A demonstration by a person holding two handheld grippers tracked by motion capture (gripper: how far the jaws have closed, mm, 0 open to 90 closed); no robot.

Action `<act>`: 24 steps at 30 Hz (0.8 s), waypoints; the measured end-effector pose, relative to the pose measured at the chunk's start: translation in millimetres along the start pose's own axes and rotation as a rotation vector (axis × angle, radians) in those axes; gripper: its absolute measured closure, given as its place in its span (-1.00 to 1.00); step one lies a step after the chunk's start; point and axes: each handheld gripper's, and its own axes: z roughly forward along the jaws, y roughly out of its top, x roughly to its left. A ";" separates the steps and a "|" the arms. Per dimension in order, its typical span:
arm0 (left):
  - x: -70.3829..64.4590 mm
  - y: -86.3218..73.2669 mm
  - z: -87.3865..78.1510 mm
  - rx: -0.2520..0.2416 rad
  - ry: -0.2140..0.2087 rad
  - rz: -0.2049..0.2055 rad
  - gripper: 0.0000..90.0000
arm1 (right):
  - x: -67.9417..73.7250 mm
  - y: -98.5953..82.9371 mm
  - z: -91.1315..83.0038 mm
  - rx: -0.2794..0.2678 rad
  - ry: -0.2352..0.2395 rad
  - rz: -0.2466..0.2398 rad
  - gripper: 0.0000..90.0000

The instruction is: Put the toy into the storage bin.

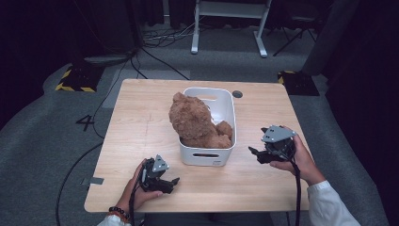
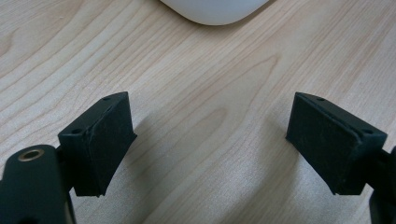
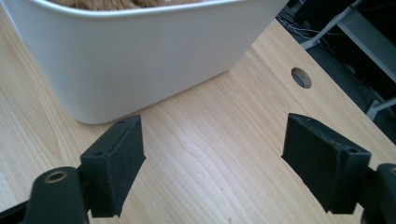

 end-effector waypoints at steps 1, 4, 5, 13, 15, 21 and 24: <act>0.0 0.0 0.0 0.000 0.000 0.000 -0.67 | 0.1 -1.2 0.2 0.001 0.001 0.003 -0.54; 0.0 0.0 0.1 -0.001 -0.001 0.000 -0.67 | 0.6 -5.9 0.7 0.001 0.001 0.011 -0.53; 0.0 0.0 0.0 0.000 0.000 -0.001 -0.67 | 0.9 -7.3 1.0 0.004 0.001 0.009 -0.53; 0.0 0.0 0.0 0.001 0.000 0.000 -0.67 | 3.9 -19.4 6.1 0.020 0.005 0.009 -0.53; 0.0 0.0 0.0 0.000 0.000 0.000 -0.67 | 5.0 -23.1 8.3 0.028 0.005 0.009 -0.53; 0.0 0.0 0.0 0.001 0.000 0.000 -0.67 | 8.2 -35.8 13.2 0.066 -0.006 -0.004 -0.53; 0.0 0.0 0.0 0.000 0.000 0.000 -0.67 | 8.3 -43.5 14.4 0.069 0.006 0.001 -0.53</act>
